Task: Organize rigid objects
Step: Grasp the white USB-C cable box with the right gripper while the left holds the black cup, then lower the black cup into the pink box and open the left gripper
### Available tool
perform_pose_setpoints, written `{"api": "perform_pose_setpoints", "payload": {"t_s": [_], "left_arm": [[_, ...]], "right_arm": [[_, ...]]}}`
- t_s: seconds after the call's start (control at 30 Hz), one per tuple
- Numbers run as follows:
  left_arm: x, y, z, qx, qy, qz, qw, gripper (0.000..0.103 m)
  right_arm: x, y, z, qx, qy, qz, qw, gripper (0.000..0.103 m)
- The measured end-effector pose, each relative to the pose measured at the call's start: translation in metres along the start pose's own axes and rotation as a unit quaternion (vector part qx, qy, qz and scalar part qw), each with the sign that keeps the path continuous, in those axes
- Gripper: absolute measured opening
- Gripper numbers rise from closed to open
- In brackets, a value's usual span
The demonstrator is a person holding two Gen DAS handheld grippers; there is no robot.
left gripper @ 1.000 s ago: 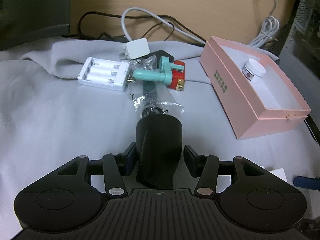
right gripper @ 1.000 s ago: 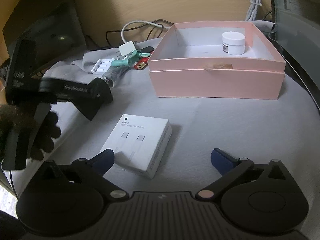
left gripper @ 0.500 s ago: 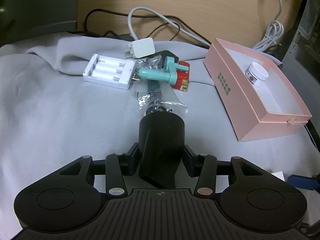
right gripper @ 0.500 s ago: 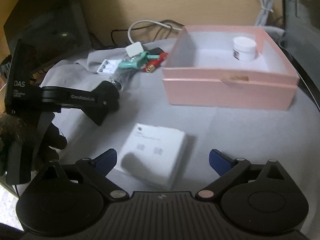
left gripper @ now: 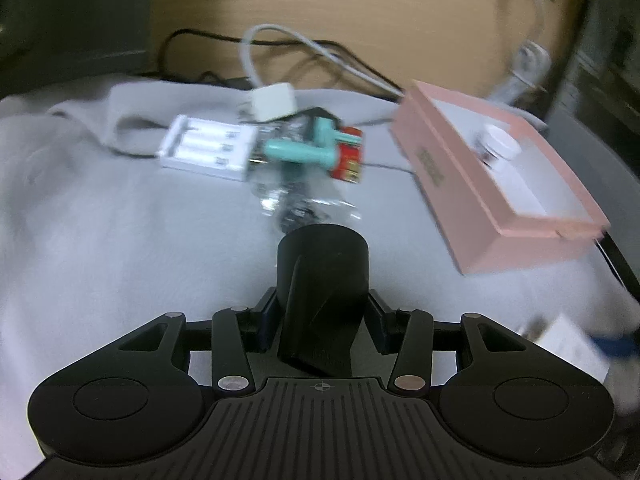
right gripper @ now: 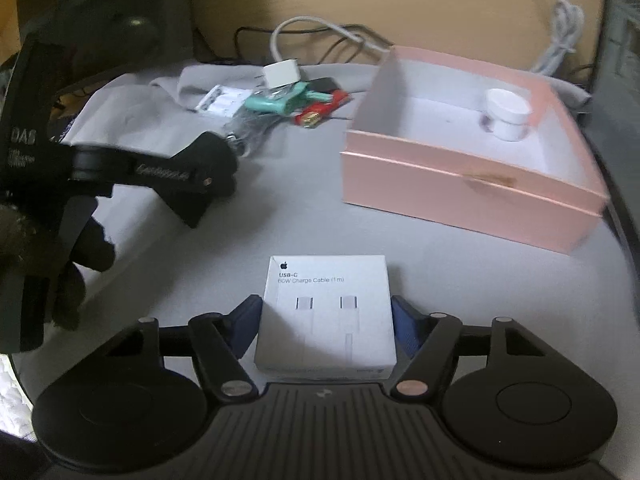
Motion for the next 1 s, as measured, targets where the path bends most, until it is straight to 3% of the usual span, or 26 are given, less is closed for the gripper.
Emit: {"api": "perform_pose_setpoints", "payload": {"t_s": [0.13,0.23,0.4,0.6,0.7,0.83,1.0], "left_arm": [[-0.016,-0.038,0.018,-0.061,0.012,-0.064,0.996,0.048],[-0.019,-0.073,0.034,-0.12,0.02,-0.086,0.9888,0.048],[0.027,-0.121,0.051,-0.175,-0.019,-0.096,0.9796,0.048],[0.121,-0.153,0.055,-0.182,-0.098,-0.076,0.9753,0.049],[0.156,-0.163,0.045,-0.165,-0.112,-0.079,0.9768,0.049],[0.161,-0.164,0.017,-0.124,-0.088,-0.082,0.985,0.051],[0.151,-0.142,0.017,-0.151,-0.089,-0.016,0.9843,0.051]], "right_arm": [[0.0,-0.036,0.033,-0.03,-0.02,-0.033,0.999,0.069],[0.002,-0.061,0.058,-0.061,-0.042,-0.053,0.996,0.069],[0.001,-0.094,0.095,-0.109,-0.075,-0.076,0.988,0.069],[-0.005,-0.111,0.114,-0.14,-0.093,-0.095,0.981,0.069],[-0.008,-0.113,0.119,-0.148,-0.097,-0.099,0.979,0.069],[-0.01,-0.115,0.122,-0.156,-0.1,-0.101,0.977,0.069],[-0.008,-0.118,0.123,-0.158,-0.104,-0.102,0.977,0.069]]}}
Point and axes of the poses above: each gripper's, at about its wrist camera, not at the fingertips, and z roughly against the way its jaws point, y to its left, x to its top, the point moved 10 cm from there along -z, roughly the way its jaws point, and after that the axes turned 7 degrees about x, right-handed, at the moved point
